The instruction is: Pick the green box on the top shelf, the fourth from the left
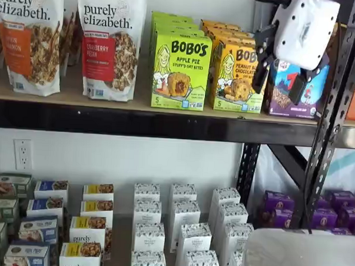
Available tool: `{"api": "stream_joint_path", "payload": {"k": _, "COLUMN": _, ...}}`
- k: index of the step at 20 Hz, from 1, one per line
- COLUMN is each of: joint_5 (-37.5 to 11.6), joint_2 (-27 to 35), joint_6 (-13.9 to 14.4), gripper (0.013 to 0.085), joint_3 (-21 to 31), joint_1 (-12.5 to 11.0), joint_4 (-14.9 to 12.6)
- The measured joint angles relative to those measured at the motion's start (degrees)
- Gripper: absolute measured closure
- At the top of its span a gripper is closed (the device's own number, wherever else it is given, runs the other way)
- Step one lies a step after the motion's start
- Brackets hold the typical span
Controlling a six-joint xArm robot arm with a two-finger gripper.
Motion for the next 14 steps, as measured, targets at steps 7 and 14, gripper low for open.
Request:
{"api": "stream_joint_path", "payload": {"k": 7, "joint_5": -2.4, "joint_2": 0.4, "joint_6": 3.2, "gripper": 0.0130, "joint_3": 0.0, "joint_1": 4.1, "joint_4": -1.4}}
{"api": "stream_joint_path", "payload": {"k": 14, "joint_5": -5.7, "joint_2": 2.1, "joint_6": 7.7, "gripper": 0.0130, "joint_3": -0.4, "joint_1": 9.5, "joint_4": -3.9}}
